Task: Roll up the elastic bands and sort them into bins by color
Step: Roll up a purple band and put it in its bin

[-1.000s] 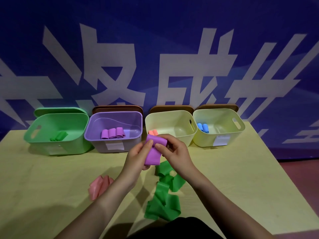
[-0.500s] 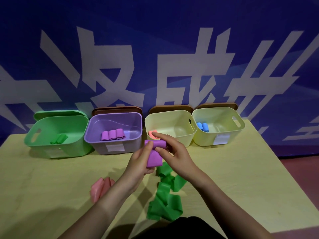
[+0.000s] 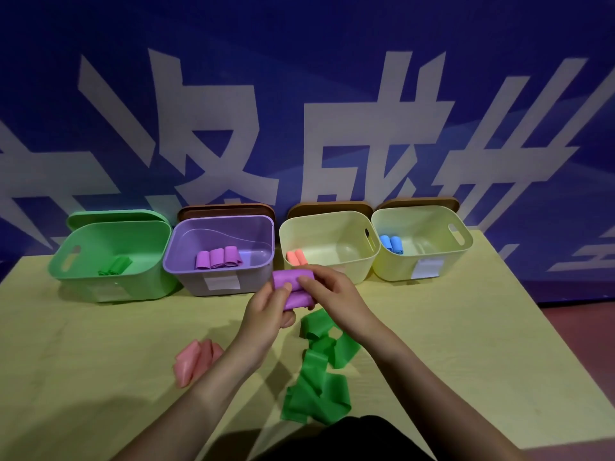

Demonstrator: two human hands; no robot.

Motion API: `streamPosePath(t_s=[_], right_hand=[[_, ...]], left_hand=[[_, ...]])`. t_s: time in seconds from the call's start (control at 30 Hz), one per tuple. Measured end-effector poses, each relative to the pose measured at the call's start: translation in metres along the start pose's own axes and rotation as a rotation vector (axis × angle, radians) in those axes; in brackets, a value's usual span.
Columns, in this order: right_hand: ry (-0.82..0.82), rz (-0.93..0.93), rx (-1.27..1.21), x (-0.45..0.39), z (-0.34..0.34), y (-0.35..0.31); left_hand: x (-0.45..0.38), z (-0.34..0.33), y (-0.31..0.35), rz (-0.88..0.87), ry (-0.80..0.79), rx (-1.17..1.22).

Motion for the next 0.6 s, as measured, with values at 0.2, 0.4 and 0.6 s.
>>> streamPosePath(t_s=[0.2, 0.4, 0.6], right_hand=[[0.025, 0.034, 0.052, 0.002, 0.000, 0.001], [0.068, 0.123, 0.109, 0.003, -0.005, 0.000], [0.056, 0.373, 0.411, 0.005, -0.002, 0.001]], left_hand=[[0.008, 0.008, -0.008, 0.077, -0.049, 0.009], [0.009, 0.008, -0.010, 0.177, -0.019, 0.186], [0.007, 0.009, -0.001, 0.349, -0.082, 0.329]])
Point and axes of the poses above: each hand's wrist, its own x-axis away from the middle knuckle, its own z-axis out of the back of the hand, y = z × x, the point moved 3 cm from there along -x, towards the middle knuckle
